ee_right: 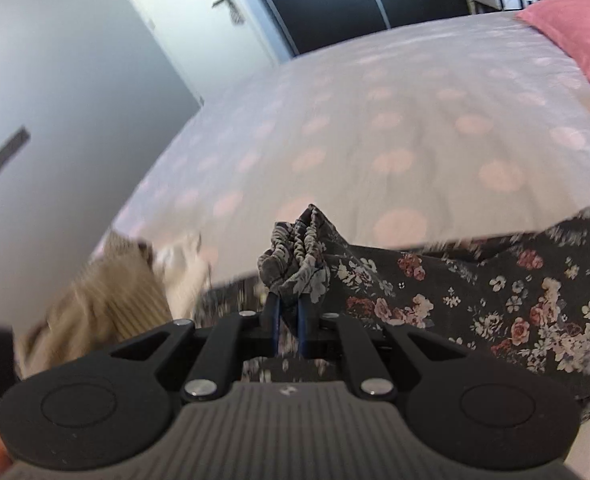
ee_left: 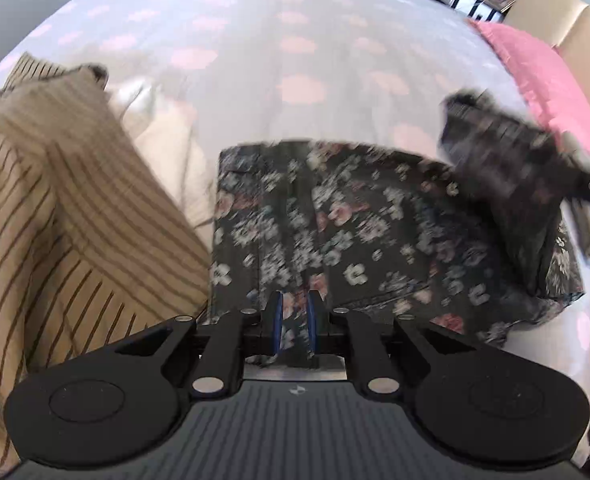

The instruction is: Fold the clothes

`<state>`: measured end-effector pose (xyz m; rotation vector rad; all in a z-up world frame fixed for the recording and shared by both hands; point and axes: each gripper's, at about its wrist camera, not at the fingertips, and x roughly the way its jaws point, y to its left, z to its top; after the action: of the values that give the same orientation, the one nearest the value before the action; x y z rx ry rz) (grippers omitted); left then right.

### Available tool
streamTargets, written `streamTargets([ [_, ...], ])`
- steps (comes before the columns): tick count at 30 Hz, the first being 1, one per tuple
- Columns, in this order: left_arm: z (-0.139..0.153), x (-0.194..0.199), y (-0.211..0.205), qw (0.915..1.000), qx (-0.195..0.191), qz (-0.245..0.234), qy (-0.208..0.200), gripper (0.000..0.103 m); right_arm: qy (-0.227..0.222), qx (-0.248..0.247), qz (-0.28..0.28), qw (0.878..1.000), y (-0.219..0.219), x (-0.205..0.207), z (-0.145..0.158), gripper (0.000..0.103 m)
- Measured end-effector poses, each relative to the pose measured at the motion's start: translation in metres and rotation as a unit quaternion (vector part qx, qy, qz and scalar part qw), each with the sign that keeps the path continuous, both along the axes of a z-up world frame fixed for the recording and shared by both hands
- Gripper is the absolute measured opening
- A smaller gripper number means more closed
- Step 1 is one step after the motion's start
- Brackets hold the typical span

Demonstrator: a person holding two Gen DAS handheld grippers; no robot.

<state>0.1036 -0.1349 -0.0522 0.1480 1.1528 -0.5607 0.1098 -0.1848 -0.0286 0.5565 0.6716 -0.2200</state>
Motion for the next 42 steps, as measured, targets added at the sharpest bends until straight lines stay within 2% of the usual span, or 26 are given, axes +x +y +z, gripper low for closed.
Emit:
streamTargets([
  [2,-0.005,0.001,0.001,1.0,-0.001,0.004,0.009,0.01,0.016,-0.019,0.02,0.999,0.019,0.006,-0.02,0.01],
  [5,-0.008,0.005,0.001,0.9995,-0.017,0.015,0.02,0.011,0.029,-0.082,0.054,0.995,0.049,0.014,-0.04,0.01],
  [7,-0.009,0.007,0.0,0.9988,-0.032,0.022,0.028,0.015,0.039,-0.115,0.073,0.99,0.064,0.018,-0.051,0.01],
  [12,-0.014,0.014,-0.008,0.9964,-0.058,0.035,0.05,0.025,0.062,-0.143,0.109,0.982,0.083,0.023,-0.08,0.012],
  [16,-0.018,0.013,-0.02,0.9952,-0.069,0.03,0.061,0.045,0.064,-0.144,0.129,0.979,0.086,0.018,-0.092,0.021],
  [18,-0.018,0.012,-0.025,0.9946,-0.077,0.027,0.064,0.049,0.051,-0.138,0.137,0.98,0.087,0.008,-0.09,0.043],
  [22,-0.019,0.011,-0.038,0.9932,-0.088,0.03,0.071,0.059,0.031,-0.146,0.138,0.979,0.099,-0.021,-0.081,0.049],
  [25,-0.023,0.012,-0.049,0.9928,-0.085,0.03,0.079,0.06,0.028,-0.145,0.131,0.98,0.113,-0.049,-0.078,0.051],
  [29,-0.029,0.01,-0.067,0.9926,-0.084,0.018,0.085,0.06,0.053,-0.149,0.119,0.98,0.121,-0.083,-0.082,0.051],
  [32,-0.035,0.007,-0.081,0.9953,-0.059,0.013,0.076,0.057,0.086,-0.173,0.109,0.975,0.113,-0.102,-0.088,0.051],
  [33,-0.038,0.007,-0.084,0.9955,-0.053,0.012,0.078,0.053,0.099,-0.183,0.105,0.972,0.109,-0.106,-0.09,0.051],
  [35,-0.043,0.005,-0.087,0.9958,-0.046,0.015,0.078,0.031,0.118,-0.204,0.096,0.967,0.097,-0.113,-0.092,0.051],
  [37,-0.045,0.003,-0.09,0.9967,-0.037,0.015,0.07,0.016,0.133,-0.224,0.087,0.962,0.084,-0.12,-0.092,0.051],
  [40,-0.035,0.0,-0.092,0.9982,-0.041,0.01,0.042,0.012,0.135,-0.235,0.063,0.96,0.068,-0.126,-0.092,0.05],
  [41,-0.028,0.0,-0.092,0.9984,-0.048,0.009,0.029,0.011,0.133,-0.234,0.057,0.961,0.064,-0.126,-0.092,0.047],
  [42,-0.02,-0.001,-0.091,0.998,-0.059,0.01,0.018,0.011,0.128,-0.224,0.06,0.964,0.064,-0.123,-0.092,0.03],
])
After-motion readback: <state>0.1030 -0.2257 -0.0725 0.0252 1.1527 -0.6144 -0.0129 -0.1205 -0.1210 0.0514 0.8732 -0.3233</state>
